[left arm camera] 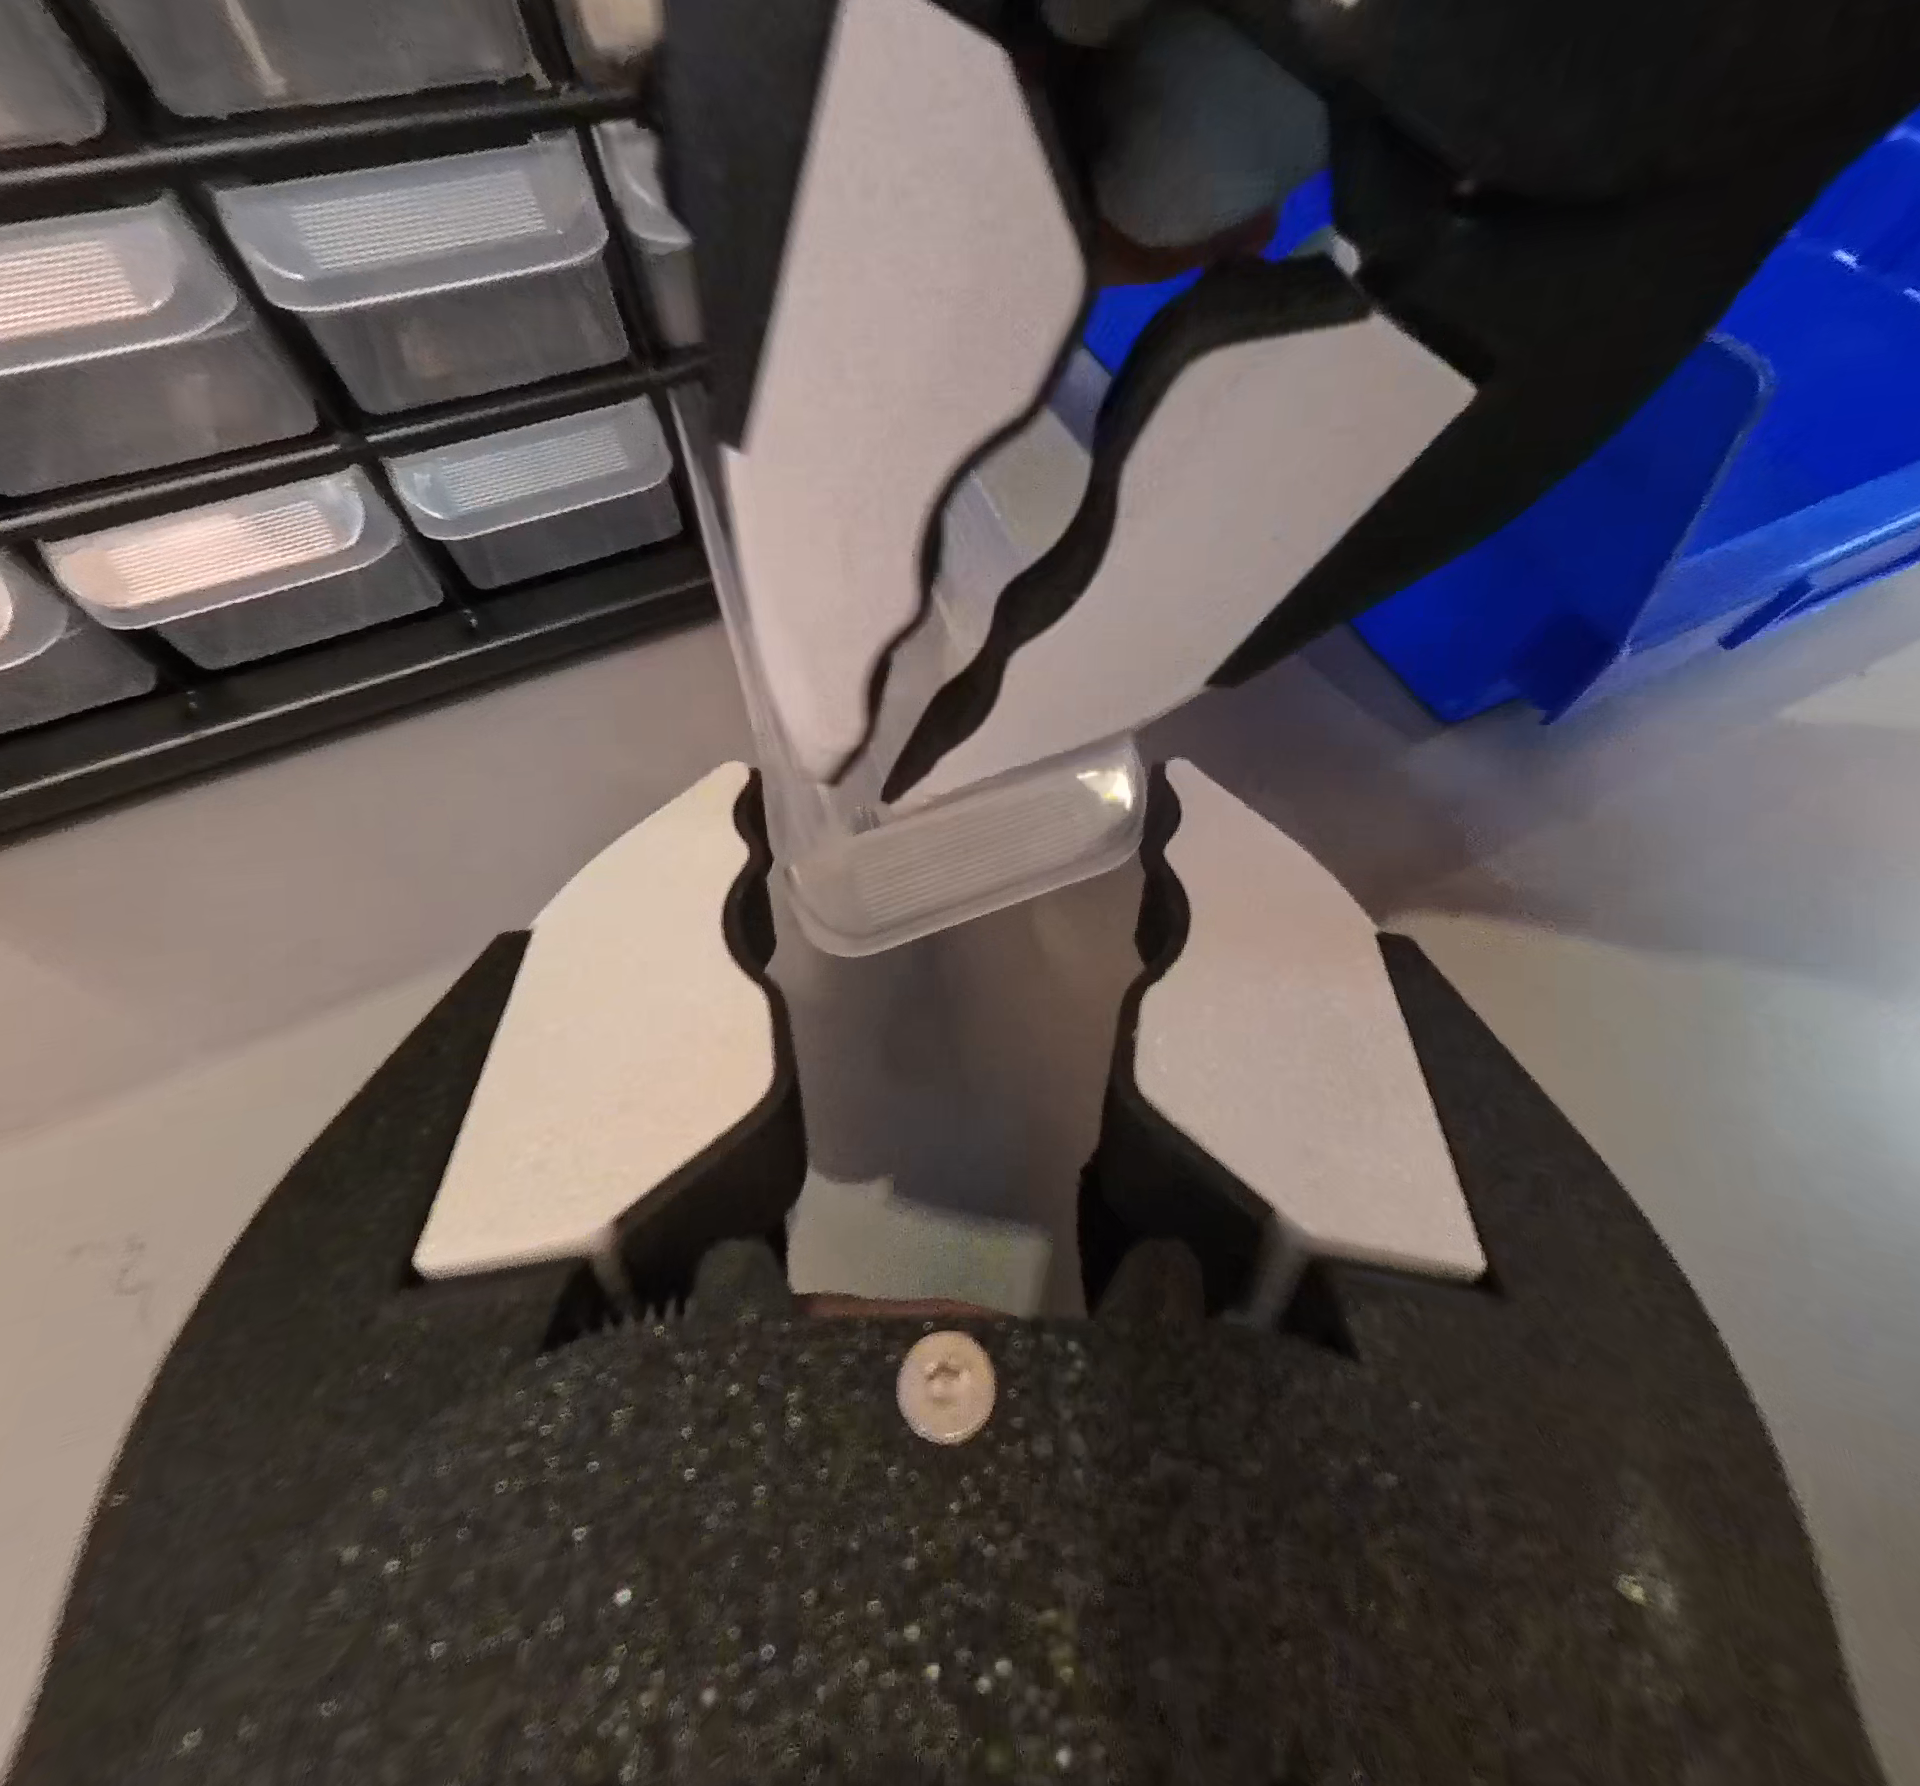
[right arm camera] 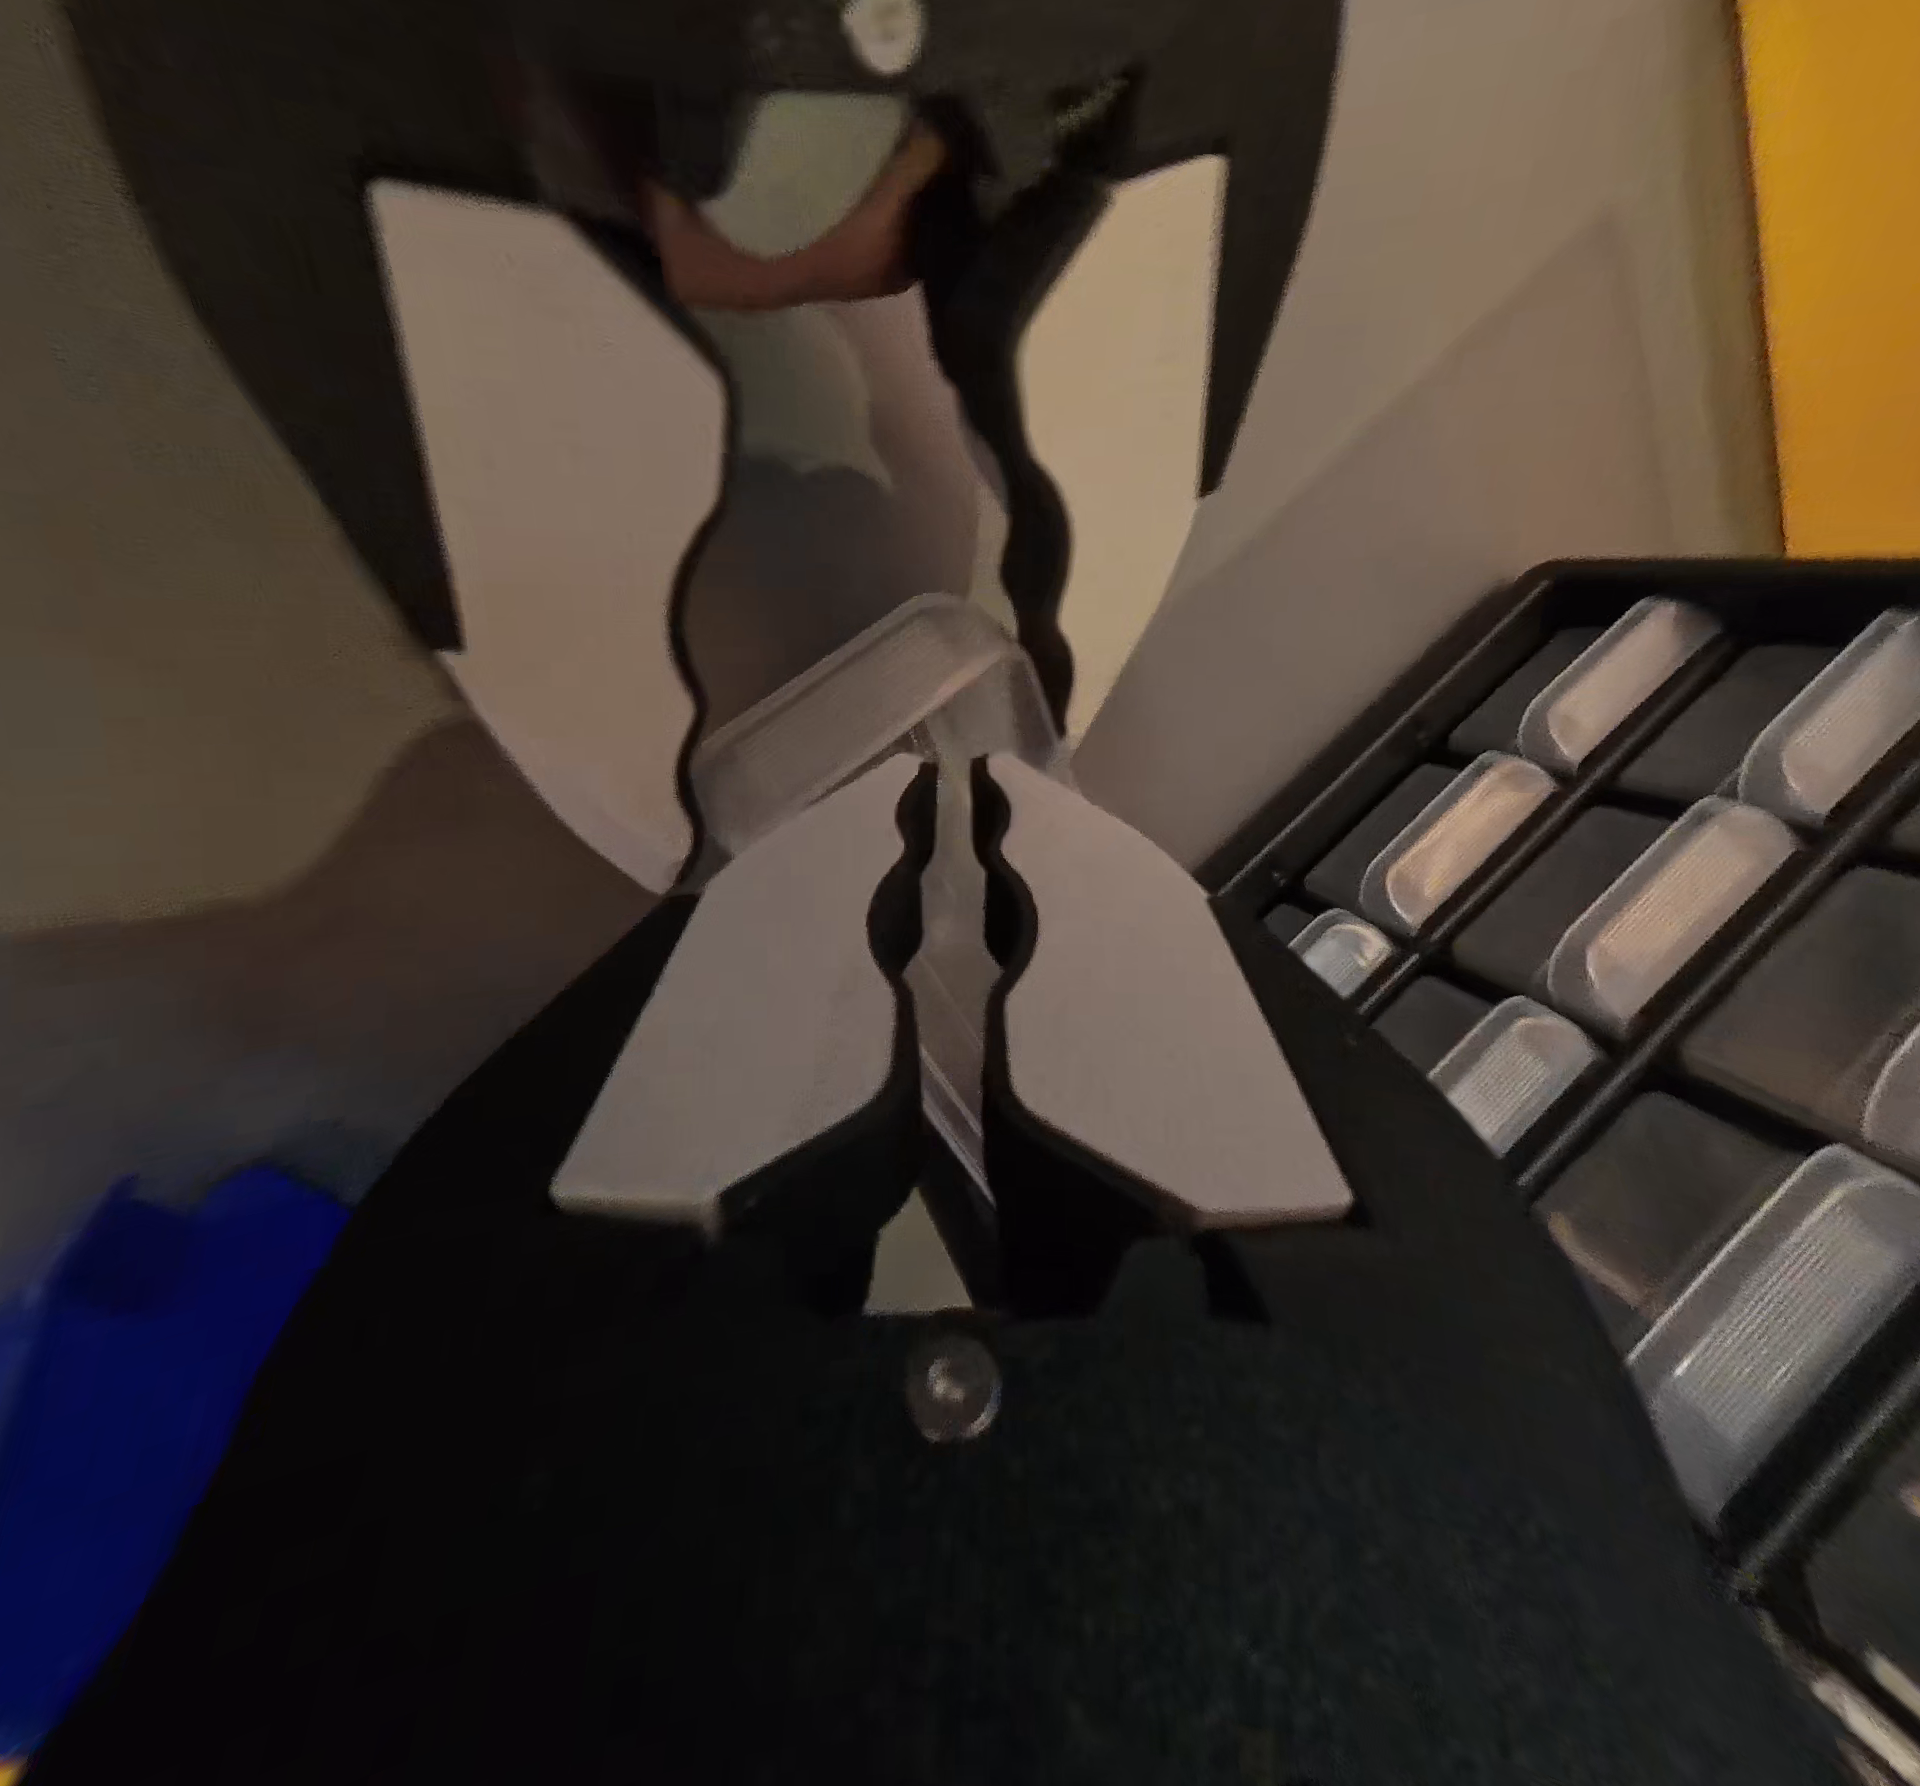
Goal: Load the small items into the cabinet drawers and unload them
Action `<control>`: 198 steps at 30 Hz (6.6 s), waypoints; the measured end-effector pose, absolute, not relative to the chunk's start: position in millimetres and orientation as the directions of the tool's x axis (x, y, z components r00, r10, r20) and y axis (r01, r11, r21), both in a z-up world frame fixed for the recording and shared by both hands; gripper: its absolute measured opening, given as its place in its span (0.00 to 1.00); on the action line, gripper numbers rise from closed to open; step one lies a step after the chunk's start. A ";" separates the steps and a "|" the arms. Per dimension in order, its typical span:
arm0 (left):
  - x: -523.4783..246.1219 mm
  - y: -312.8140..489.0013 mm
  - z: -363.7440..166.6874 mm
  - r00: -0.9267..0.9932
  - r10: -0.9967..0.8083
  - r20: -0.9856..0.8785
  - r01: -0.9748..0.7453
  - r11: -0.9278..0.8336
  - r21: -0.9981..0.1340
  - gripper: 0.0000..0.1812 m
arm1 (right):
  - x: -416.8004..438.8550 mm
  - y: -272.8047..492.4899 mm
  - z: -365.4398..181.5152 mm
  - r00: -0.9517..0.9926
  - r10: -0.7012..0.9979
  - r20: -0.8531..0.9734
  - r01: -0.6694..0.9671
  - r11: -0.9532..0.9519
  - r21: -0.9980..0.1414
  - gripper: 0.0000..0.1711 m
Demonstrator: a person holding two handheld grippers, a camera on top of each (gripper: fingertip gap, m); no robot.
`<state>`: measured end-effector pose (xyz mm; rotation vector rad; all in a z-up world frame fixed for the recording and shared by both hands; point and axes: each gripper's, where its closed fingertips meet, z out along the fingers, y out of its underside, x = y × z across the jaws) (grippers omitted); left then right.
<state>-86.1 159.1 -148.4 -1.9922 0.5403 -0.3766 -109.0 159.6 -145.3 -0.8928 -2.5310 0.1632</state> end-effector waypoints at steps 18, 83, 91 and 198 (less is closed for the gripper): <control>-84.1 154.1 -165.4 0.821 -0.570 0.012 -0.306 -0.458 -0.835 0.36 | -108.4 159.6 -183.1 -0.822 0.437 0.364 0.433 0.896 -0.099 0.00; -89.1 152.6 -146.7 0.831 -0.555 0.042 -0.218 -0.393 -0.893 0.35 | -105.7 181.2 -167.5 0.208 0.978 -0.010 0.965 -0.207 -0.161 0.14; -89.7 153.5 -147.5 0.831 -0.553 0.054 -0.211 -0.404 -0.890 0.35 | -88.2 191.4 -130.3 0.181 0.974 0.134 0.960 -0.145 -0.240 0.14; -175.1 73.2 -78.3 0.731 -0.680 0.057 -0.161 -0.253 -0.954 0.37 | 87.9 68.2 -79.8 0.995 0.091 -0.040 -0.028 -0.135 -0.990 0.24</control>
